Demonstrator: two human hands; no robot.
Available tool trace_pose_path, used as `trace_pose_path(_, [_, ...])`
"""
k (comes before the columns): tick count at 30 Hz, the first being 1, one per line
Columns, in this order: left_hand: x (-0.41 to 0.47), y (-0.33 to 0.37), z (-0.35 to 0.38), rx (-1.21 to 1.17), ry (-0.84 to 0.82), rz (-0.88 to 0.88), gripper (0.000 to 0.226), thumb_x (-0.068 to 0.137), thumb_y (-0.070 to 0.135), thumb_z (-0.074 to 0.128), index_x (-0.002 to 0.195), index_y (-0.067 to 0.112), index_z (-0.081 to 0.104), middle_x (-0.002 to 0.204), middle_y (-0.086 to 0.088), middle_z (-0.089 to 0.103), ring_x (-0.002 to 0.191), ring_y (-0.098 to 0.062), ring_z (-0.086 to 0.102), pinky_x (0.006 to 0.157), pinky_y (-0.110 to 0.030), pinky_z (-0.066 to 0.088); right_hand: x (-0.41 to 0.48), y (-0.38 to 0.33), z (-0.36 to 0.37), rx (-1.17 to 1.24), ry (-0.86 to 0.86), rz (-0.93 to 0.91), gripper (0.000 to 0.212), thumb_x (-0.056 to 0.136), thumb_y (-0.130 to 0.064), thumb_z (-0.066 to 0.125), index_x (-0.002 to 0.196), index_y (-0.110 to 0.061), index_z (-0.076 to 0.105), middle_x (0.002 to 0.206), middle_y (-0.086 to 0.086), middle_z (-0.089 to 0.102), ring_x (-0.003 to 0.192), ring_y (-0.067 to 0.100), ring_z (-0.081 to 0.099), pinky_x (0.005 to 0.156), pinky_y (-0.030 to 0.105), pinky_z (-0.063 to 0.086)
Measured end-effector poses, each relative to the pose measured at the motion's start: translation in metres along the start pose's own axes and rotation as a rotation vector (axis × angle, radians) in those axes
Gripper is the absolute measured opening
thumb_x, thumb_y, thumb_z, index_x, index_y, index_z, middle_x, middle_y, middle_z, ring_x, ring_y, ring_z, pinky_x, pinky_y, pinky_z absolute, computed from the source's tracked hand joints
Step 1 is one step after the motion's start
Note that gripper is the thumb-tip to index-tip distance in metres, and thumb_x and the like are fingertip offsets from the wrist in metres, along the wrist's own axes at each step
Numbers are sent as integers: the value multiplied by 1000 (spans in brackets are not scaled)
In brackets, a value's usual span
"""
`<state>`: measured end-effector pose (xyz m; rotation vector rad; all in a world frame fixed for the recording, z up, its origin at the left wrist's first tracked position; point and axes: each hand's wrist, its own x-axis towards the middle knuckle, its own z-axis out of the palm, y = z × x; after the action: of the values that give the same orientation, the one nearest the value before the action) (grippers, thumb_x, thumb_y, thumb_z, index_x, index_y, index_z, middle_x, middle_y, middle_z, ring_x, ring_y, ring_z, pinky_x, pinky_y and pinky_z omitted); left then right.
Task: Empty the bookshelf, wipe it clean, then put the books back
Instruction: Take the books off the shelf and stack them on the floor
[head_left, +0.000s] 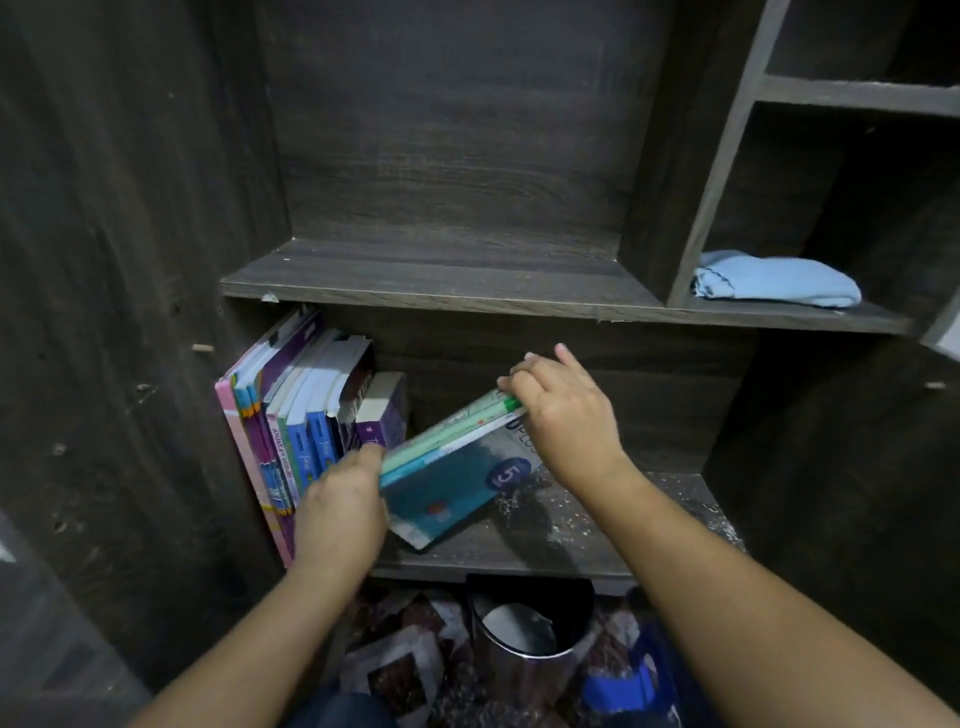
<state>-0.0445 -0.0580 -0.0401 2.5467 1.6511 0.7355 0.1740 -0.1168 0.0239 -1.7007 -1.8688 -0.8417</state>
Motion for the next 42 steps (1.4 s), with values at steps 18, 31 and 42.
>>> trace_pose_path(18, [-17, 183, -38, 47, -128, 673, 18, 85, 27, 66, 103, 29, 64, 99, 5, 68, 94, -17, 62, 84, -32, 45, -109, 43, -139, -159, -654, 471, 22, 87, -30, 64, 109, -27, 60, 90, -3, 61, 73, 19, 53, 60, 32, 40])
trace_pose_path(31, [-143, 326, 32, -60, -550, 982, 20, 85, 31, 69, 99, 21, 59, 100, -1, 66, 98, -25, 59, 84, -35, 41, -301, 85, -217, -74, -957, 847, 33, 85, -21, 68, 117, -25, 62, 95, 2, 65, 74, 19, 53, 63, 29, 45])
trace_pose_path(42, [-242, 393, 144, -126, -970, 1063, 17, 96, 26, 54, 113, 26, 54, 115, -1, 55, 103, -21, 52, 85, -35, 40, -458, 125, -209, -32, -1160, 1043, 32, 91, -23, 57, 122, -28, 61, 106, 4, 65, 89, 26, 60, 71, 35, 46])
